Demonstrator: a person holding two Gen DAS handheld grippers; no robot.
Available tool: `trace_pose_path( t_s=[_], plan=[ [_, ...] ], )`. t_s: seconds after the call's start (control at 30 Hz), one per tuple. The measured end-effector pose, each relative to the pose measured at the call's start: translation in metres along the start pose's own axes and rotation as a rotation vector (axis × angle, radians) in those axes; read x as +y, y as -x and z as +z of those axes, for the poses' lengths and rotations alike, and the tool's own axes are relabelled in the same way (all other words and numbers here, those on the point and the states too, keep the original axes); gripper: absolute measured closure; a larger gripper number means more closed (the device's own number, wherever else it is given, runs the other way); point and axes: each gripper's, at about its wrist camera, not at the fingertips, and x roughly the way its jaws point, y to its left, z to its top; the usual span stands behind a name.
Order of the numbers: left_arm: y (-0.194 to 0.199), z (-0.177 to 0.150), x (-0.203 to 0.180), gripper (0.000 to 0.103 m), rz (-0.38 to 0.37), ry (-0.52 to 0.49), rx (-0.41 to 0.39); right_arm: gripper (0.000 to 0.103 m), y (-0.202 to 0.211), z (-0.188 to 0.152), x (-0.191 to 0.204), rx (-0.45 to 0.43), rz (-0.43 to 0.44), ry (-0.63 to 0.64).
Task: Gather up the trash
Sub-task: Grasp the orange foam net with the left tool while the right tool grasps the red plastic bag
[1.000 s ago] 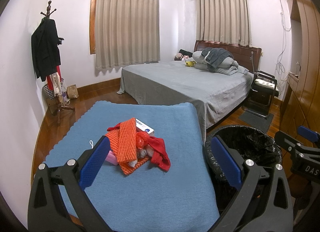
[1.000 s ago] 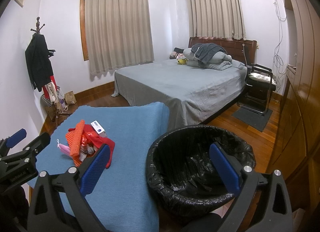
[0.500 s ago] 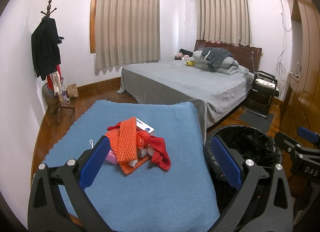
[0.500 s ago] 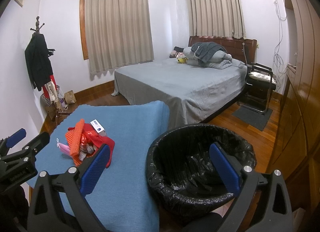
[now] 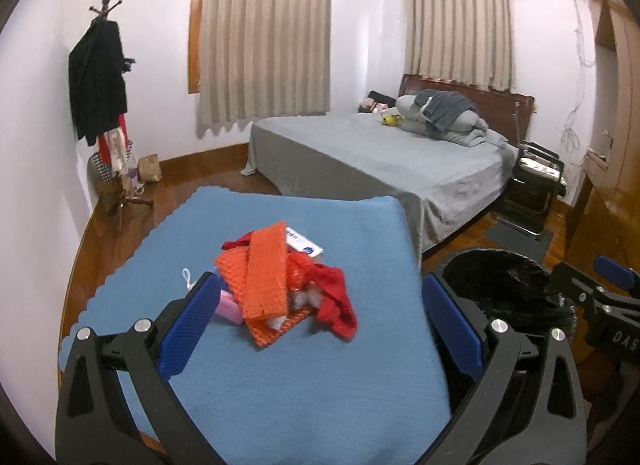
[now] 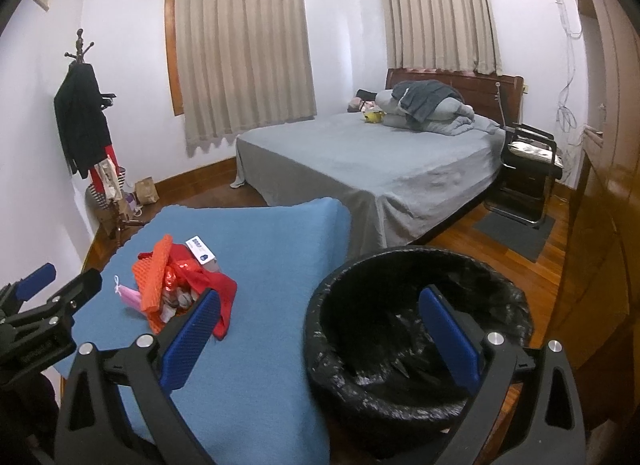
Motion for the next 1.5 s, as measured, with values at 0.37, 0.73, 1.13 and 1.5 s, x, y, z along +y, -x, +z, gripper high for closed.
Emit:
trace_pose_path(
  t_s=[0.37, 0.73, 1.13, 1.5],
  plan=[
    [-0.055, -0.018, 0.051, 0.005, 0.108, 0.044, 0.042, 0.006, -0.083, -0.015, 0.039, 0.058, 0.082, 0.046],
    [-0.124, -0.021, 0.067, 0.007, 0.121, 0.015, 0.072, 0.014, -0.155, -0.018, 0.072, 0.124, 0.111, 0.090],
    [-0.188, -0.026, 0.065, 0.045, 0.026, 0.012, 0.152, 0.025, -0.192, -0.012, 0.084, 0.169, 0.140, 0.113],
    [-0.183, -0.029, 0.074, 0.093, -0.051, 0.048, 0.112, 0.037, -0.198, -0.011, 0.106, 0.179, 0.229, 0.132]
  ],
)
